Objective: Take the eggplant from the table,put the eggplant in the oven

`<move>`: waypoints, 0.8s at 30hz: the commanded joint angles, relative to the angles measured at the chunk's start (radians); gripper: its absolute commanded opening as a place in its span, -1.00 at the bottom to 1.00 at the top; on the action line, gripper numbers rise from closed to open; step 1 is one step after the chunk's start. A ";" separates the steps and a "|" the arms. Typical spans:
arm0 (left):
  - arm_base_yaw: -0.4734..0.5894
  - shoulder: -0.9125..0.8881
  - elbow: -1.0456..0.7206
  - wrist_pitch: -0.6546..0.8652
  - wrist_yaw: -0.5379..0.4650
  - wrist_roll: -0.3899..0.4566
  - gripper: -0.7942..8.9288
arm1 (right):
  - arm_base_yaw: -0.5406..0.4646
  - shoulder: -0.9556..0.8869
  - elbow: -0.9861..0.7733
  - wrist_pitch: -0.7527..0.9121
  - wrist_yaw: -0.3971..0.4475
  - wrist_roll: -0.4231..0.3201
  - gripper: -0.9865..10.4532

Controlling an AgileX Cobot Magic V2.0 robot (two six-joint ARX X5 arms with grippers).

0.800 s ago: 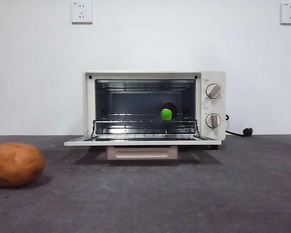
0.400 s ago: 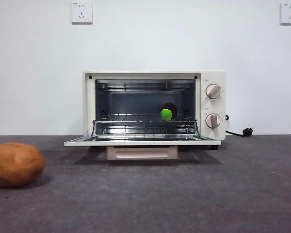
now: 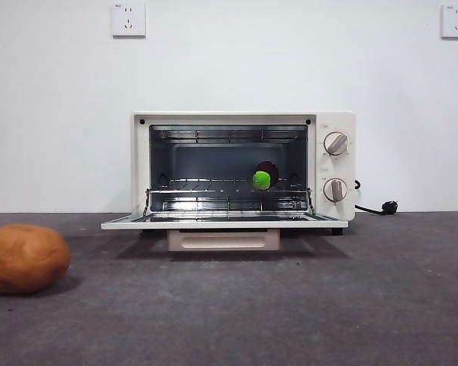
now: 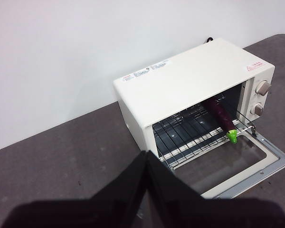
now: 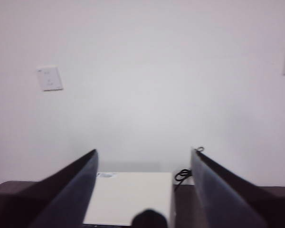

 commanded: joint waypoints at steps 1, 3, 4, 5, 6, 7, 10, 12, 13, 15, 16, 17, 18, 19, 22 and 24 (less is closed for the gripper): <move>-0.004 0.008 -0.004 0.019 0.003 0.011 -0.85 | 0.001 -0.041 -0.041 -0.024 0.009 -0.028 -0.60; -0.004 0.013 -0.004 0.023 0.003 0.011 -0.85 | 0.001 -0.077 -0.087 -0.024 0.010 -0.037 -0.68; -0.004 0.017 -0.004 0.027 0.003 0.011 -0.85 | 0.001 -0.095 -0.108 -0.024 0.014 -0.037 -0.68; -0.004 0.020 -0.004 0.029 0.003 0.011 -0.85 | 0.001 -0.117 -0.135 -0.025 0.019 -0.039 -0.68; -0.004 0.025 -0.004 0.032 0.003 0.011 -0.85 | 0.001 -0.138 -0.165 -0.025 0.027 -0.041 -0.68; -0.004 0.031 -0.004 0.036 0.003 0.012 -0.85 | 0.001 -0.158 -0.192 -0.025 0.032 -0.046 -0.73; -0.004 0.047 -0.004 0.043 0.003 0.012 -0.85 | 0.001 -0.225 -0.288 -0.024 0.041 -0.066 -0.85; -0.004 0.062 -0.004 0.043 0.003 0.019 -0.85 | 0.001 -0.269 -0.359 -0.024 0.059 -0.068 -0.85; -0.004 0.071 -0.004 0.045 0.003 0.023 -0.85 | 0.001 -0.291 -0.388 -0.025 0.069 -0.068 -0.85; -0.004 0.095 -0.004 0.047 0.003 0.043 -0.85 | 0.001 -0.342 -0.457 -0.024 0.072 -0.068 -0.85; -0.004 0.108 -0.004 0.051 0.003 0.046 -0.85 | 0.001 -0.365 -0.486 -0.025 0.072 -0.068 -0.85; -0.001 0.125 -0.004 0.058 0.003 0.046 -0.85 | 0.001 -0.393 -0.520 -0.025 0.072 -0.068 -0.85; 0.005 0.143 -0.004 0.065 0.003 0.045 -0.85 | 0.001 -0.420 -0.552 -0.025 0.072 -0.068 -0.85; 0.014 0.162 -0.004 0.072 0.004 0.045 -0.85 | 0.001 -0.445 -0.579 -0.025 0.072 -0.067 -0.85; 0.061 0.232 -0.004 0.084 0.064 0.037 -0.85 | 0.001 -0.525 -0.667 -0.025 0.072 -0.063 -0.85; 0.103 0.283 -0.004 0.091 0.160 0.018 -0.85 | 0.001 -0.574 -0.718 -0.025 0.072 -0.059 -0.85</move>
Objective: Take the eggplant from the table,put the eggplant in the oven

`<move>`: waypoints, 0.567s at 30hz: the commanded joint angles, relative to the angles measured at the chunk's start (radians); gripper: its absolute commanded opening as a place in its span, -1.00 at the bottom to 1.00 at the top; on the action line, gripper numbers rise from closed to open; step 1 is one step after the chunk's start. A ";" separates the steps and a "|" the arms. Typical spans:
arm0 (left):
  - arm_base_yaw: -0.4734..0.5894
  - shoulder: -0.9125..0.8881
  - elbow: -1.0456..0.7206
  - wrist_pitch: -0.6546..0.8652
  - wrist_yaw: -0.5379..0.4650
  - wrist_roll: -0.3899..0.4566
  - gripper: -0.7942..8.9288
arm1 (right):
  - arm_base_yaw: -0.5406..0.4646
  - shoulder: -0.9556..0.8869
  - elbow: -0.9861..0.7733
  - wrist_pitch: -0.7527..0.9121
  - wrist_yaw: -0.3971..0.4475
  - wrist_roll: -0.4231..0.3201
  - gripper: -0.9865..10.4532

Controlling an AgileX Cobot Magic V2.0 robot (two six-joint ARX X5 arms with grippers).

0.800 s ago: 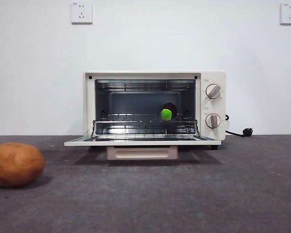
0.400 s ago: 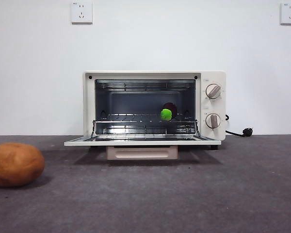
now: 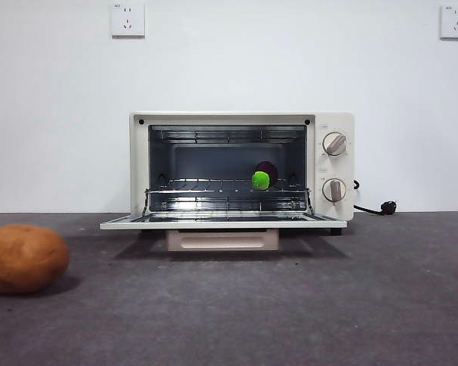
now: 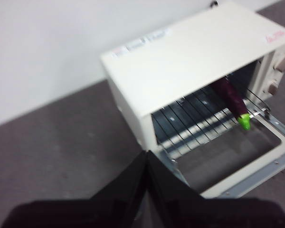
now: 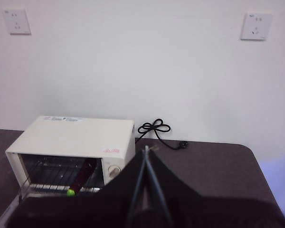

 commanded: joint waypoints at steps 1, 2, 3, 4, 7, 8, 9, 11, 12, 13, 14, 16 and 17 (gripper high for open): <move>0.060 0.079 -0.004 0.014 0.132 -0.027 -0.85 | 0.001 -0.073 -0.072 -0.025 0.004 0.000 -0.85; 0.080 0.109 -0.004 0.014 0.169 -0.031 -0.85 | 0.001 -0.097 -0.096 -0.025 0.005 0.001 -0.85; 0.096 0.136 -0.004 0.014 0.189 -0.033 -0.85 | 0.000 -0.116 -0.114 -0.025 0.005 0.002 -0.85; 0.112 0.168 -0.004 0.013 0.204 -0.035 -0.85 | 0.000 -0.140 -0.133 -0.025 0.009 0.006 -0.85; 0.158 0.248 -0.005 0.011 0.271 -0.042 -0.85 | 0.000 -0.193 -0.177 -0.025 0.012 0.027 -0.85; 0.179 0.274 -0.007 0.011 0.306 -0.048 -0.85 | 0.000 -0.210 -0.189 -0.025 0.012 0.033 -0.85; 0.197 0.298 -0.008 0.013 0.338 -0.053 -0.85 | 0.000 -0.223 -0.198 -0.025 0.012 0.037 -0.85; 0.229 0.350 -0.008 0.015 0.403 -0.064 -0.85 | 0.000 -0.243 -0.217 -0.025 0.012 0.054 -0.85; 0.238 0.374 -0.008 0.015 0.423 -0.067 -0.85 | 0.000 -0.251 -0.225 -0.025 0.012 0.055 -0.85; 0.249 0.400 -0.008 0.014 0.437 -0.068 -0.85 | 0.000 -0.257 -0.234 -0.025 0.013 0.056 -0.85; 0.258 0.426 -0.011 0.015 0.451 -0.068 -0.85 | 0.000 -0.262 -0.242 -0.025 0.015 0.058 -0.85; 0.269 0.475 -0.017 0.016 0.487 -0.068 -0.85 | 0.000 -0.269 -0.254 -0.025 0.015 0.061 -0.85; 0.272 0.501 -0.023 0.017 0.511 -0.068 -0.85 | 0.000 -0.269 -0.261 -0.025 0.016 0.064 -0.85</move>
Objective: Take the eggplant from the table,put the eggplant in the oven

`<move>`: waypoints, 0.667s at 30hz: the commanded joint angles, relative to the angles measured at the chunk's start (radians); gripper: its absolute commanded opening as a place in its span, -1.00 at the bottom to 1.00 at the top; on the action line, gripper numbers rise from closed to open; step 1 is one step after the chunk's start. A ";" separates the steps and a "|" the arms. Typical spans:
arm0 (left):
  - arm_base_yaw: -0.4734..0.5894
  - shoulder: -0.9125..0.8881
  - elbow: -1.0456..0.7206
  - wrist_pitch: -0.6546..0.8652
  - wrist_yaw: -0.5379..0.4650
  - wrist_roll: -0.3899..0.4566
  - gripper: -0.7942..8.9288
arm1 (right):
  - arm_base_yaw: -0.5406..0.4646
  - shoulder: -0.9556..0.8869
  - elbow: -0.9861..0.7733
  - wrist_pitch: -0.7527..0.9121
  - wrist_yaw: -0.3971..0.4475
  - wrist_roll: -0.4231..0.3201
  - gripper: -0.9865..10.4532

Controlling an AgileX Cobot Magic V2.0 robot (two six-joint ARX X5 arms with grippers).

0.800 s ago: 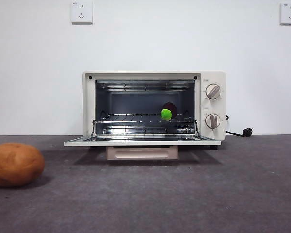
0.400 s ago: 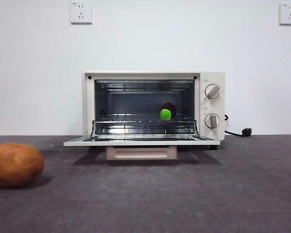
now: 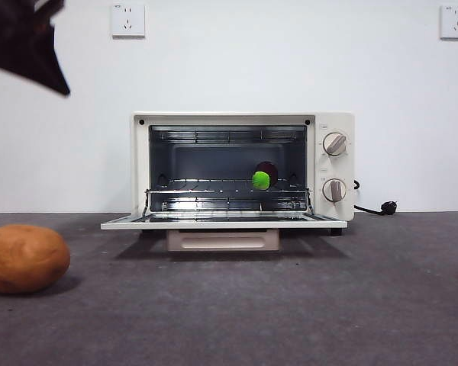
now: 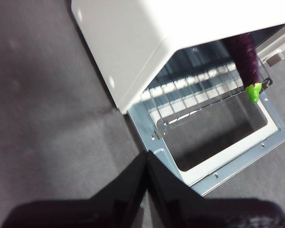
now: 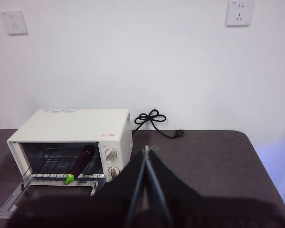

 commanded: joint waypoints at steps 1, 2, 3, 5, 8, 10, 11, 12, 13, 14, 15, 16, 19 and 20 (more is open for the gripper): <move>0.005 0.069 -0.029 0.007 0.062 -0.007 -0.85 | 0.000 -0.003 -0.020 -0.025 0.005 0.024 -0.85; 0.006 0.093 -0.039 0.010 0.074 -0.006 -0.85 | 0.000 -0.003 -0.025 -0.025 0.005 0.030 -0.85; 0.006 0.116 -0.051 0.018 0.084 -0.006 -0.85 | 0.000 -0.003 -0.032 -0.025 0.005 0.032 -0.85; 0.005 0.157 -0.076 0.030 0.087 -0.006 -0.85 | 0.000 -0.003 -0.047 -0.025 0.005 0.034 -0.85; 0.004 0.205 -0.125 0.065 0.088 -0.006 -0.85 | 0.000 -0.003 -0.073 -0.025 0.005 0.035 -0.85; 0.004 0.228 -0.158 0.091 0.092 -0.006 -0.85 | 0.000 -0.003 -0.081 -0.025 0.006 0.045 -0.85; 0.004 0.234 -0.181 0.110 0.105 -0.006 -0.85 | 0.000 -0.003 -0.082 -0.025 0.006 0.051 -0.85; 0.004 0.237 -0.207 0.138 0.128 -0.007 -0.85 | 0.000 -0.003 -0.083 -0.025 0.006 0.057 -0.85; 0.006 0.237 -0.228 0.163 0.149 -0.008 -0.85 | 0.000 -0.003 -0.083 -0.025 0.005 0.059 -0.85; 0.008 0.237 -0.252 0.192 0.170 -0.013 -0.85 | 0.000 -0.003 -0.084 -0.025 0.005 0.061 -0.85; 0.008 0.237 -0.275 0.222 0.187 -0.020 -0.85 | 0.000 -0.003 -0.084 -0.025 0.005 0.064 -0.85; 0.009 0.237 -0.291 0.245 0.197 -0.027 -0.85 | 0.000 -0.003 -0.084 -0.025 0.005 0.068 -0.85; 0.008 0.237 -0.342 0.306 0.214 -0.045 -0.85 | 0.000 -0.003 -0.084 -0.025 0.005 0.069 -0.85; 0.005 0.237 -0.359 0.328 0.216 -0.052 -0.85 | 0.000 -0.003 -0.084 -0.025 0.005 0.069 -0.85</move>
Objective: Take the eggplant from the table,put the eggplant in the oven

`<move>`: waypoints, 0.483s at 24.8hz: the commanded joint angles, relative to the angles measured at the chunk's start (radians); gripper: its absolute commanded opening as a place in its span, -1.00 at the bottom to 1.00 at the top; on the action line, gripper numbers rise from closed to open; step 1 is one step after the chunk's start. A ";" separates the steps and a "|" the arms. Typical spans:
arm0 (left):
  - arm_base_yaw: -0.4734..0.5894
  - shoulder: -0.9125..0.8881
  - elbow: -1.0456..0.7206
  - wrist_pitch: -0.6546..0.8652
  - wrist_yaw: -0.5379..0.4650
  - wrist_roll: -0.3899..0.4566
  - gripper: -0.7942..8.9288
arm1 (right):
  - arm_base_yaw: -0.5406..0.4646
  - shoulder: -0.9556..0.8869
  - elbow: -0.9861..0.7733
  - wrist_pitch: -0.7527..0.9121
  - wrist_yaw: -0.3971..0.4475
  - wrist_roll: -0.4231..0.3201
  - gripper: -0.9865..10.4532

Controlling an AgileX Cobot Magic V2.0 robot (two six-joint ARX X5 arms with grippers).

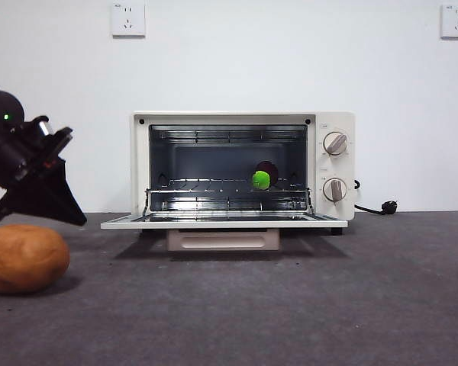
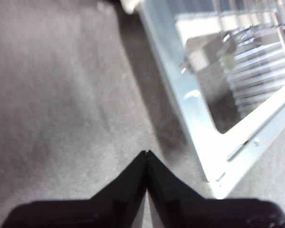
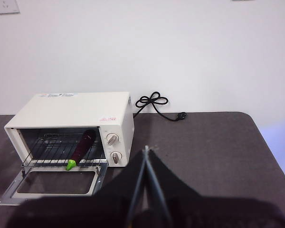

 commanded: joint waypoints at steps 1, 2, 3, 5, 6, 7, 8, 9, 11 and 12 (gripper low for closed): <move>-0.003 0.006 -0.047 0.054 0.015 -0.027 -0.85 | 0.000 -0.004 -0.005 -0.025 0.005 0.015 -0.85; -0.006 0.006 -0.059 0.070 0.019 -0.034 -0.85 | 0.000 -0.004 -0.005 -0.025 0.004 0.017 -0.85; -0.008 0.006 -0.072 0.087 0.024 -0.037 -0.85 | 0.000 -0.004 -0.005 -0.025 0.004 0.023 -0.85; -0.011 0.006 -0.094 0.119 0.056 -0.045 -0.85 | 0.000 -0.004 -0.006 -0.025 0.003 0.029 -0.85; -0.014 0.006 -0.104 0.135 0.076 -0.053 -0.85 | 0.000 -0.004 -0.006 -0.025 0.002 0.030 -0.85; -0.018 0.007 -0.111 0.151 0.090 -0.064 -0.85 | 0.000 -0.004 -0.006 -0.025 0.000 0.030 -0.85; -0.021 0.008 -0.115 0.156 0.094 -0.067 -0.85 | 0.000 -0.004 -0.006 -0.025 0.000 0.032 -0.85; -0.027 0.009 -0.116 0.158 0.094 -0.067 -0.85 | 0.000 -0.004 -0.007 -0.025 0.000 0.033 -0.85; -0.040 0.013 -0.116 0.163 0.096 -0.067 -0.85 | 0.000 -0.004 -0.006 -0.025 0.000 0.033 -0.85; -0.048 0.014 -0.116 0.165 0.097 -0.067 -0.85 | 0.000 -0.004 -0.006 -0.025 0.000 0.033 -0.85</move>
